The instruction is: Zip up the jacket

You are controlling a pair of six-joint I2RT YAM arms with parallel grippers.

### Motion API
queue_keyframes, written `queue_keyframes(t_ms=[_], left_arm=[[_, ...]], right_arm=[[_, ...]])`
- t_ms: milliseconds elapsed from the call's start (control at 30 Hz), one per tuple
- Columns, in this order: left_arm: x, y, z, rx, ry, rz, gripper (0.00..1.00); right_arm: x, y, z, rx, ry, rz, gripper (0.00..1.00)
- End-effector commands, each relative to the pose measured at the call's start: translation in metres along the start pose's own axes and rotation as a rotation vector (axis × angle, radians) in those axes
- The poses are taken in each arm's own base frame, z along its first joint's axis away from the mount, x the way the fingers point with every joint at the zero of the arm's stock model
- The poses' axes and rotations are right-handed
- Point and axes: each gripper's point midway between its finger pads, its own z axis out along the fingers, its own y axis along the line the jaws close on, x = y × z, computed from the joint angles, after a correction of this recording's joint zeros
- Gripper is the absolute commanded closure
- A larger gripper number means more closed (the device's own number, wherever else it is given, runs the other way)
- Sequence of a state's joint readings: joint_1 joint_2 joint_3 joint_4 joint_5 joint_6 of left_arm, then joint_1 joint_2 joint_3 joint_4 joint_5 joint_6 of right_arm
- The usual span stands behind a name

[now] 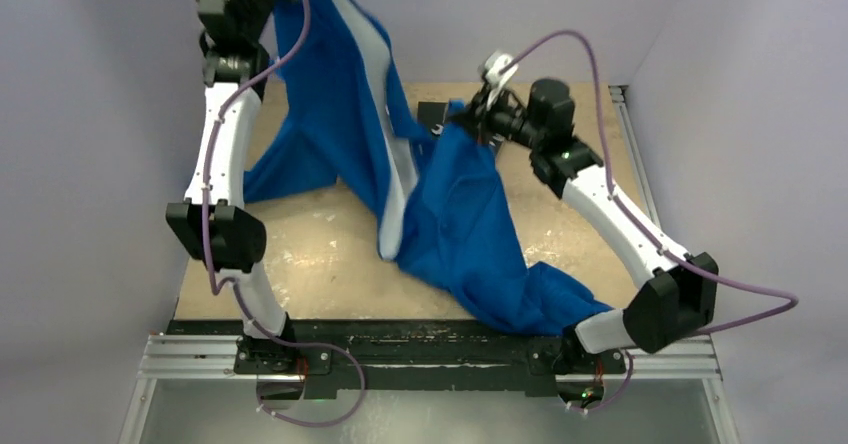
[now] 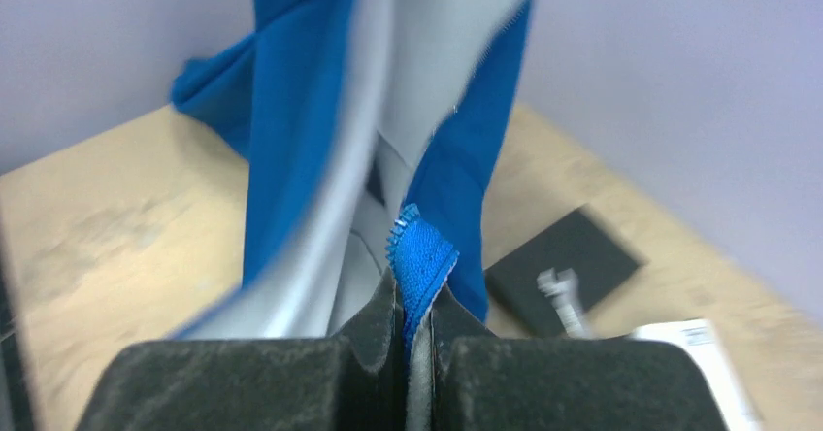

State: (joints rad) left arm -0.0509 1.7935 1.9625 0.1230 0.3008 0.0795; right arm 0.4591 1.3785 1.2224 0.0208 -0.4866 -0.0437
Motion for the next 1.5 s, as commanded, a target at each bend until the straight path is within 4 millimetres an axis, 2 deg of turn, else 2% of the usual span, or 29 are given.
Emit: queue_keyframes(t_ms=[0,33,100,167,200,233,300,333,433,467,500,533,633,767,867,1100,1233,1300,1367,1467], left_arm=[[-0.194,0.027,-0.019,-0.078,-0.452,0.299,1.00],[-0.207,0.014,-0.029,-0.017,-0.470,0.305,1.00],[-0.203,-0.032,-0.055,0.210,-0.436,0.289,1.00],[-0.164,-0.082,-0.093,0.412,-0.353,0.271,1.00],[-0.138,-0.110,-0.116,0.509,-0.306,0.278,1.00],[-0.089,-0.138,-0.137,0.604,-0.203,0.266,1.00],[-0.035,-0.188,-0.188,0.768,-0.076,0.276,1.00],[-0.015,-0.207,-0.215,0.845,-0.038,0.263,1.00],[0.020,-0.245,-0.273,0.994,0.035,0.196,1.00],[0.027,-0.258,-0.292,1.048,0.046,0.203,1.00],[0.040,-0.269,-0.309,1.104,0.056,0.247,1.00],[0.054,-0.279,-0.325,1.158,0.072,0.290,1.00],[0.098,-0.297,-0.359,1.242,0.107,0.399,1.00],[0.143,-0.309,-0.384,1.310,0.075,0.532,1.00],[0.166,-0.319,-0.391,1.341,0.062,0.573,1.00],[0.201,-0.332,-0.374,1.257,0.119,0.535,0.98],[0.228,-0.341,-0.389,1.301,0.165,0.520,0.78],[0.243,-0.346,-0.400,1.348,0.206,0.506,0.71],[0.253,-0.352,-0.408,1.390,0.233,0.492,0.64],[0.260,-0.360,-0.414,1.432,0.242,0.480,0.50]], right_arm=[[-0.121,-0.046,-0.018,0.137,-0.236,-0.193,1.00],[-0.128,-0.047,-0.017,0.133,-0.241,-0.207,1.00],[-0.137,-0.044,-0.018,0.121,-0.247,-0.219,1.00],[-0.131,-0.037,-0.020,0.086,-0.234,-0.220,1.00],[-0.125,-0.031,-0.020,0.054,-0.223,-0.217,1.00],[-0.116,-0.026,-0.022,0.035,-0.211,-0.207,1.00],[-0.092,-0.012,-0.023,-0.029,-0.171,-0.186,1.00],[-0.076,-0.003,-0.024,-0.066,-0.145,-0.170,1.00],[-0.035,0.034,-0.029,-0.187,-0.084,-0.107,1.00],[-0.022,0.049,-0.029,-0.220,-0.064,-0.089,1.00],[0.003,0.064,-0.029,-0.249,-0.004,-0.056,1.00],[0.018,0.077,-0.028,-0.269,0.026,-0.040,1.00],[0.054,0.103,-0.031,-0.320,0.085,0.029,1.00],[0.082,0.111,-0.040,-0.318,0.105,0.118,1.00],[0.095,0.112,-0.042,-0.316,0.133,0.147,1.00],[0.118,0.113,-0.043,-0.317,0.182,0.165,1.00],[0.134,0.117,-0.042,-0.347,0.223,0.187,1.00],[0.137,0.118,-0.041,-0.353,0.230,0.192,1.00],[0.140,0.117,-0.039,-0.350,0.234,0.194,1.00],[0.145,0.117,-0.037,-0.354,0.242,0.201,1.00]])
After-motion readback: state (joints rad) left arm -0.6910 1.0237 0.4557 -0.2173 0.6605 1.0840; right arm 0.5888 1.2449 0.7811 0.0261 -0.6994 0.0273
